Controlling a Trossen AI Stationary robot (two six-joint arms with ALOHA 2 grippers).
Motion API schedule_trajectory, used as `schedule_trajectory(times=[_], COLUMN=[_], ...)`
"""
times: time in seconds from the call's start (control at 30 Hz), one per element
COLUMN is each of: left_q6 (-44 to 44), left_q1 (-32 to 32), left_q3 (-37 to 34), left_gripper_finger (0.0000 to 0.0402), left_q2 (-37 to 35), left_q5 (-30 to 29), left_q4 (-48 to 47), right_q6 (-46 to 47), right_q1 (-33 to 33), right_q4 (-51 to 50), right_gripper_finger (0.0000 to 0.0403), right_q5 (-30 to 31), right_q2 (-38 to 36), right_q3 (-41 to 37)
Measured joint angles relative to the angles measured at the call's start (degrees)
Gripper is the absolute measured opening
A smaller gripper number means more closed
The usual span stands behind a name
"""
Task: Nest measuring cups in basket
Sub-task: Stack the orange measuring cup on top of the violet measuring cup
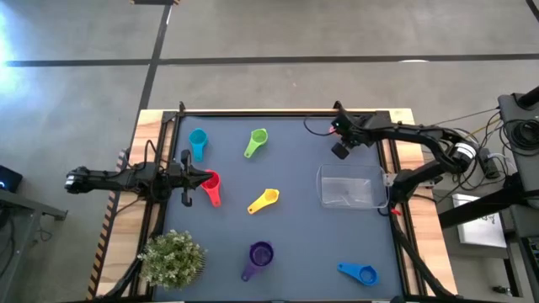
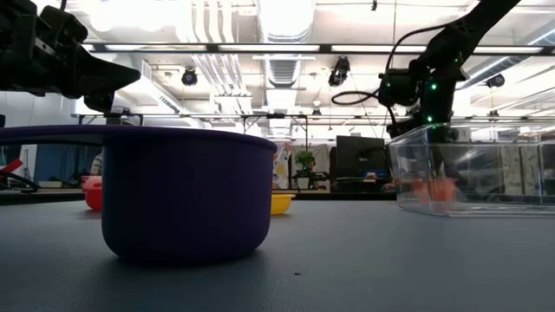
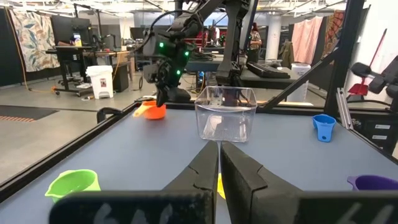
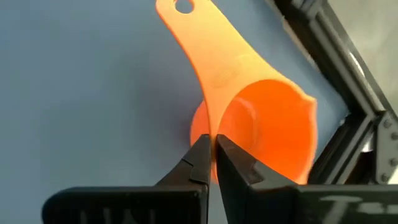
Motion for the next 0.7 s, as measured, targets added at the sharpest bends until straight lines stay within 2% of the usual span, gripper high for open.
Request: schedule_trajectory(times=[0.17,0.4,0.53,0.7], left_q6=[0.0,0.0,0.0,0.0], left_q1=[0.0,0.0,0.0,0.0], left_q3=[0.0,0.0,0.0,0.0], left_gripper_finger=[0.0,0.0,0.0,0.0], left_q2=[0.0,0.0,0.0,0.0], left_q5=[0.0,0.0,0.0,0.0], left_q4=[0.0,0.0,0.0,0.0], right_q6=[0.2,1.9,2.8,3.6], right_q1=[2.5,7.4,12.9,23.0], right_q4=[-1.5,-2.4,-2.4,-1.9], right_gripper_finger=[0.0009,0.0008,0.0008,0.0008], right_q5=[-0.5,-9.0,-13.5,-14.9], right_q2=[-5.5,-15.0,-19.4,-21.8], right_q3=[2.4,5.9,8.2,10.8])
